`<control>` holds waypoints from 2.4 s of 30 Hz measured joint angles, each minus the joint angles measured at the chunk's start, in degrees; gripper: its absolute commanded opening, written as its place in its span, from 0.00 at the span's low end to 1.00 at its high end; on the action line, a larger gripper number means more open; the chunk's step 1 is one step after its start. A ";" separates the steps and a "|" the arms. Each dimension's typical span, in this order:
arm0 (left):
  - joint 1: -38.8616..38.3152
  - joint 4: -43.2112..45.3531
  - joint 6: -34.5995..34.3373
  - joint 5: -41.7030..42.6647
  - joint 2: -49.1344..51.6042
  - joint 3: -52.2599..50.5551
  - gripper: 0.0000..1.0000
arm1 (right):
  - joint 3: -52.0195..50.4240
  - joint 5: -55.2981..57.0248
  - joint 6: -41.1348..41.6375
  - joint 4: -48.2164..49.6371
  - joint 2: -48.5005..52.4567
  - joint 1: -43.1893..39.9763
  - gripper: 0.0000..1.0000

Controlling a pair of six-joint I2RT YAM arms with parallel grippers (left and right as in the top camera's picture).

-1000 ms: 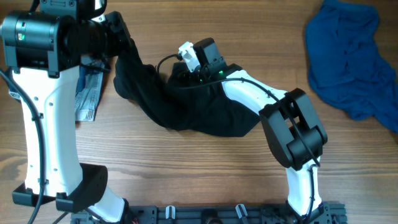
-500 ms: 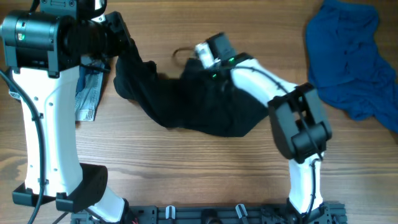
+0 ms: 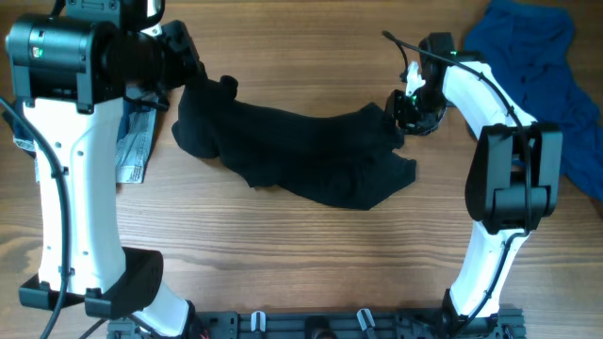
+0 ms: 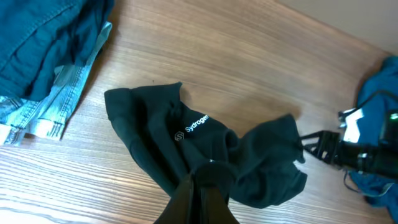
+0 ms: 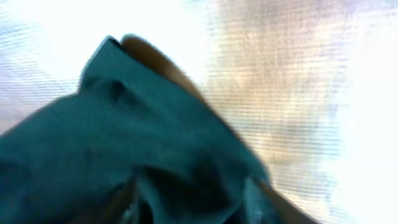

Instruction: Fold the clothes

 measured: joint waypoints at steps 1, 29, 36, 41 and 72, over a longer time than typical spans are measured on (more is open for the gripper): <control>0.00 0.00 0.00 0.00 0.07 -0.24 0.04 | 0.48 0.00 -0.57 2.19 -0.13 0.00 0.59; 0.00 0.04 0.00 0.00 0.63 -0.35 0.04 | 1.99 19.08 -8.37 16.70 4.63 12.92 0.31; 0.00 0.04 0.00 -1.42 0.63 -0.35 0.04 | 3.50 17.46 -6.95 15.06 5.27 12.98 0.04; 0.00 2.71 0.09 -5.01 0.63 -0.42 0.04 | 13.60 17.57 -7.63 -0.13 3.19 8.76 0.04; 0.00 18.84 1.49 -13.16 -21.77 -0.70 0.04 | 29.73 18.97 -5.92 -27.80 -44.19 -7.72 0.04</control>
